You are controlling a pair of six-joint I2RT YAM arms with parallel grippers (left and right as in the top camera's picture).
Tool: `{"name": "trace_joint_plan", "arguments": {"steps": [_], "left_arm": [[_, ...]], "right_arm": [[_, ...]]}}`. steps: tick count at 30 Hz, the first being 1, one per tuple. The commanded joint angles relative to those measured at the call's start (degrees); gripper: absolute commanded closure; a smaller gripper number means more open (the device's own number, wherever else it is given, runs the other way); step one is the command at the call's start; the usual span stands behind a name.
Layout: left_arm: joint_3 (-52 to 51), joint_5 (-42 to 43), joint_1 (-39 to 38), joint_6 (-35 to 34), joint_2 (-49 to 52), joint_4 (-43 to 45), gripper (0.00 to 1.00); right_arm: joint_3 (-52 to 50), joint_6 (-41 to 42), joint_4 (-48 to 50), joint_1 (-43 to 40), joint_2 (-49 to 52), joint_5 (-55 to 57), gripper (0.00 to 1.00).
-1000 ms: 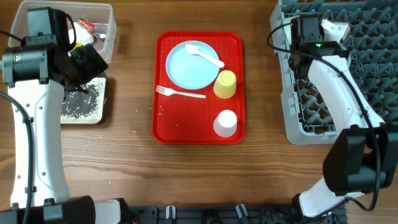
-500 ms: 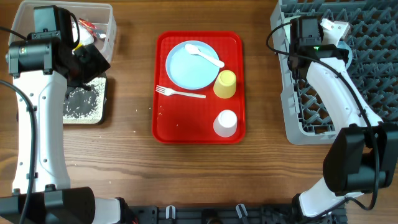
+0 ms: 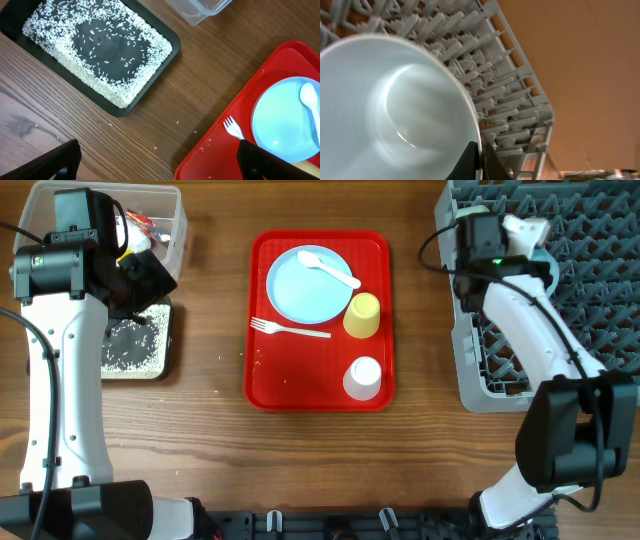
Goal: Sort waste into correct bins and load items into the dishwasher rack
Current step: 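Lower the blue bowl into the dish rack and open the right gripper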
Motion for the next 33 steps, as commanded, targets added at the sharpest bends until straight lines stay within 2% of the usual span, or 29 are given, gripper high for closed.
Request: {"name": "trace_joint_plan", "arguments": {"steps": [1,6,9,11,14,21,33], "left_arm": [[0.15,-0.37,0.28,0.5,0.37,0.37,0.0],[0.15,-0.37,0.28,0.5,0.37,0.66,0.0],[0.15,-0.37,0.28,0.5,0.37,0.63,0.0],[0.15,-0.37,0.28,0.5,0.37,0.63,0.0],[0.15,-0.37,0.28,0.5,0.37,0.68,0.0],[0.15,-0.37,0.28,0.5,0.37,0.87,0.0],[0.15,-0.37,0.28,0.5,0.37,1.49,0.0]], "right_arm": [[-3.02,-0.55,-0.2,0.68,1.7,-0.07,0.96],[-5.03,-0.39,-0.17,0.68,1.7,1.25,0.96],[-5.14,0.9,2.01,0.61,1.68,10.71,0.96],[-5.09,-3.87,6.69,0.61,1.66,17.18,0.96],[-5.09,-12.68,13.7,0.61,1.66,19.54,0.96],[-5.09,-21.92,21.29,0.63,1.66,20.09,0.96],[-5.14,-21.35,21.27,5.49,1.66,17.14,0.96]]}}
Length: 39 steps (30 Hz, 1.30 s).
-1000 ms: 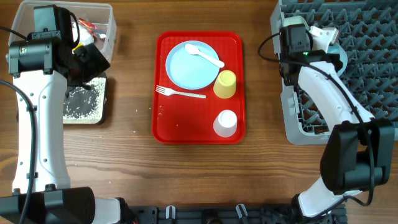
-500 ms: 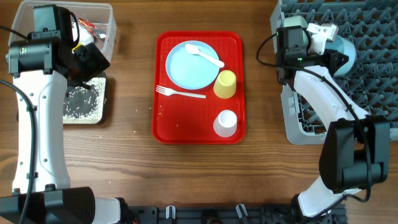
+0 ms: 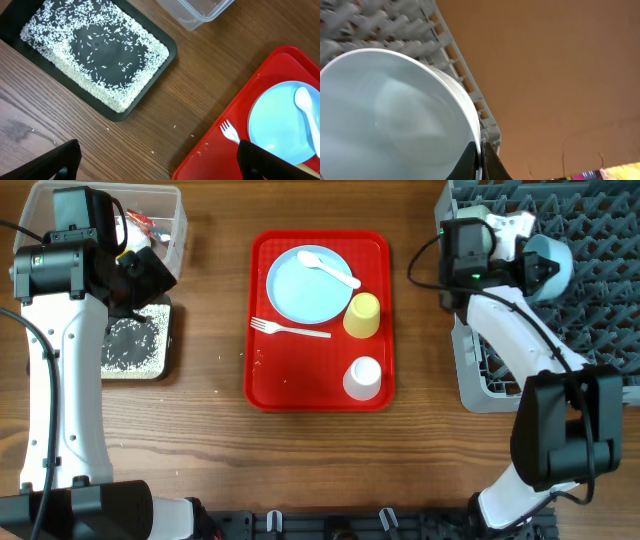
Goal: Sort waste into correct bins and load items into the dishwasher rack
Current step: 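Lower the blue bowl into the dish rack and open the right gripper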
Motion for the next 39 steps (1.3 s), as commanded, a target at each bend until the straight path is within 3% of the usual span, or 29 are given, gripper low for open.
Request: {"name": "trace_joint_plan", "arguments": {"steps": [1,39], "left_arm": [[0.15,-0.37,0.28,0.52,0.37,0.17,0.0],[0.15,-0.37,0.28,0.52,0.37,0.39,0.0]], "right_arm": [[-0.26,-0.5,0.39,2.36,0.9,-0.68,0.96],[-6.05,2.25,-0.98,0.81,0.9,-4.87,0.96]]}}
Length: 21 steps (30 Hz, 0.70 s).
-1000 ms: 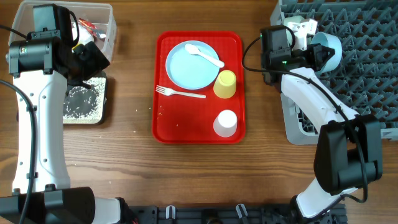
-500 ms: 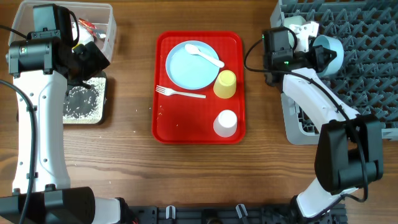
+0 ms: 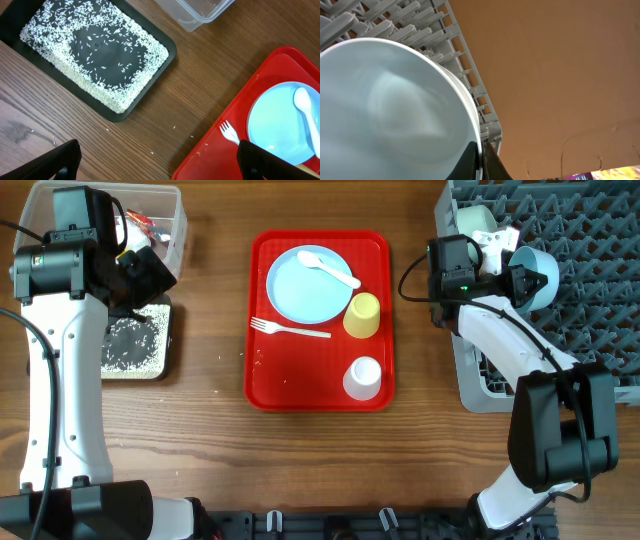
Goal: Sort waste into correct bins and load items into the dishwasher rack
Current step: 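Lower the blue bowl into the dish rack and open the right gripper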
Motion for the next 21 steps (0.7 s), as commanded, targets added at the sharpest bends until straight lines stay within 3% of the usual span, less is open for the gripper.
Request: {"name": "trace_joint_plan", "arguments": {"steps": [1,16,21], "left_arm": [[0.15,-0.35,0.28,0.5,0.37,0.15,0.0],[0.15,-0.35,0.28,0.5,0.37,0.17,0.0],[0.15,-0.35,0.28,0.5,0.37,0.17,0.0]], "right_arm": [[-1.49,0.61,-0.5,-0.04,0.85,-4.94,0.96],[-1.49,1.27,-4.74,3.61,0.85,-10.86,0.95],[-1.49,1.22,-5.42,3.76,0.85,-10.88,0.84]]}}
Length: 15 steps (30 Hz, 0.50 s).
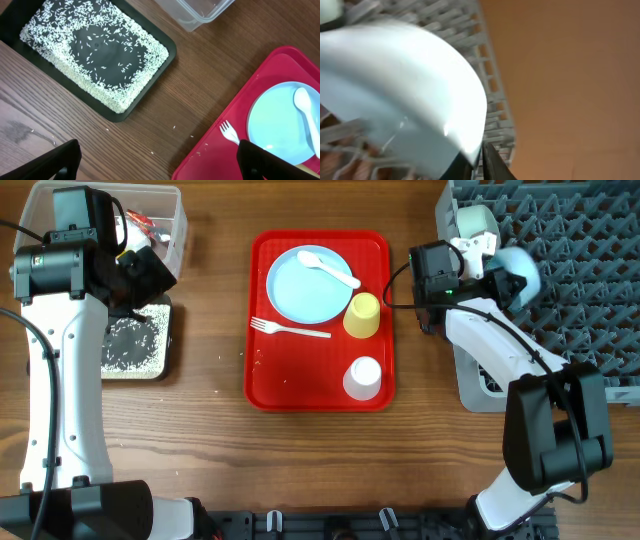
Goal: Sort waste into correct bins and load items into the dishwasher rack
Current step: 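Lower the blue bowl into the dish rack and open the right gripper, then reach the right gripper to the yellow cup on the red tray and grasp it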
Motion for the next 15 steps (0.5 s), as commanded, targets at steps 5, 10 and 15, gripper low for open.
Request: {"name": "trace_joint_plan", "arguments": {"steps": [5,10,15], "left_arm": [[0.15,-0.35,0.28,0.5,0.37,0.2,0.0],[0.15,-0.35,0.28,0.5,0.37,0.2,0.0],[0.15,-0.35,0.28,0.5,0.37,0.2,0.0]], "right_arm": [[-1.25,0.33,-1.68,0.61,0.83,-6.27,0.67],[-1.25,0.39,-4.0,1.68,0.83,-11.15,0.62],[-1.25,0.55,-6.21,3.85,0.81,-11.82,0.62]]}}
